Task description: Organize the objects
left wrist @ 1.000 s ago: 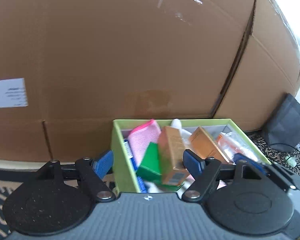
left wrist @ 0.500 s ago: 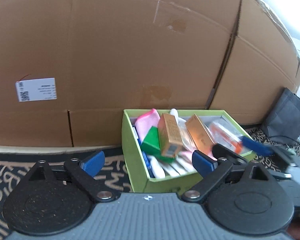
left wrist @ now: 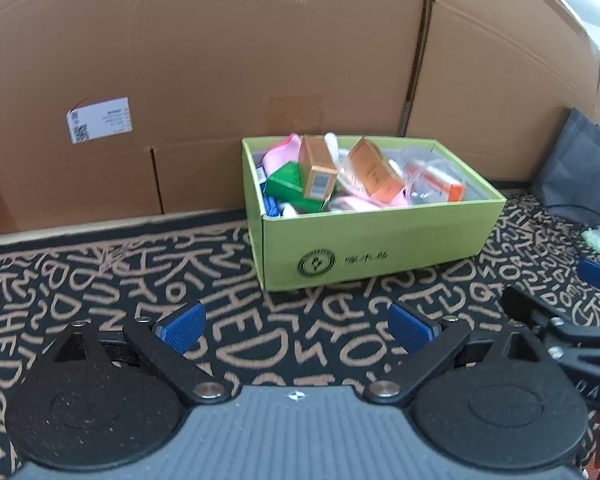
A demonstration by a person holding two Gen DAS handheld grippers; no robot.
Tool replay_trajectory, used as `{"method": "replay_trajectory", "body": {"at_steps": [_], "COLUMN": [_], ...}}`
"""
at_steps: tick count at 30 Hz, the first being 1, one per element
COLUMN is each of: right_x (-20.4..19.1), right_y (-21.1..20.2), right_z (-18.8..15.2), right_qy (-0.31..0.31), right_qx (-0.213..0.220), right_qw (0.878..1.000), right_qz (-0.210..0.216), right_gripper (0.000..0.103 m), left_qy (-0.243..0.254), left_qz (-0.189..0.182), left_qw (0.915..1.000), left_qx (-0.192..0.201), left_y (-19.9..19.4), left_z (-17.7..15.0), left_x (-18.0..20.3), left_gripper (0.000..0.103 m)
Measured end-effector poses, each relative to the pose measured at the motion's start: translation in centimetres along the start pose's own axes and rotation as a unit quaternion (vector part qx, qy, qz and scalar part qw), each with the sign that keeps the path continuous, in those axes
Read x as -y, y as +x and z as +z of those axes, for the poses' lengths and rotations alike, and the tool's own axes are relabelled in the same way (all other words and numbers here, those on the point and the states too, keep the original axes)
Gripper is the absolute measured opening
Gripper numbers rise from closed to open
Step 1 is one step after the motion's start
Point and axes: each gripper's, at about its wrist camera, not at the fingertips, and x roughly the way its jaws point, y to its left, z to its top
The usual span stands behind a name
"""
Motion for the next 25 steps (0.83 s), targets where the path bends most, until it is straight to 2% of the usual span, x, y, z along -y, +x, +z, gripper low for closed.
{"method": "replay_trajectory", "body": {"at_steps": [7, 16, 25], "right_x": [1.5, 0.8, -0.2], "right_y": [-0.3, 0.4, 1.1], "right_z": [-1.5, -1.3, -1.2], "right_qy": [0.033, 0.029, 0.031], "right_qx": [-0.02, -0.028, -0.04], "right_qw": [0.999, 0.999, 0.999], "right_qz": [-0.002, 0.002, 0.007], "right_gripper": [0.103, 0.103, 0.103], "left_qy": [-0.003, -0.007, -0.001], "left_qz": [0.012, 0.021, 0.002], "left_qw": [0.9999, 0.9996, 0.9999], "left_qx": [-0.003, -0.019, -0.015], "left_y": [-0.2, 0.6, 0.4], "left_z": [-0.2, -0.3, -0.4], "left_x": [0.2, 0.0, 0.1], "left_gripper": [0.101, 0.101, 0.1]}}
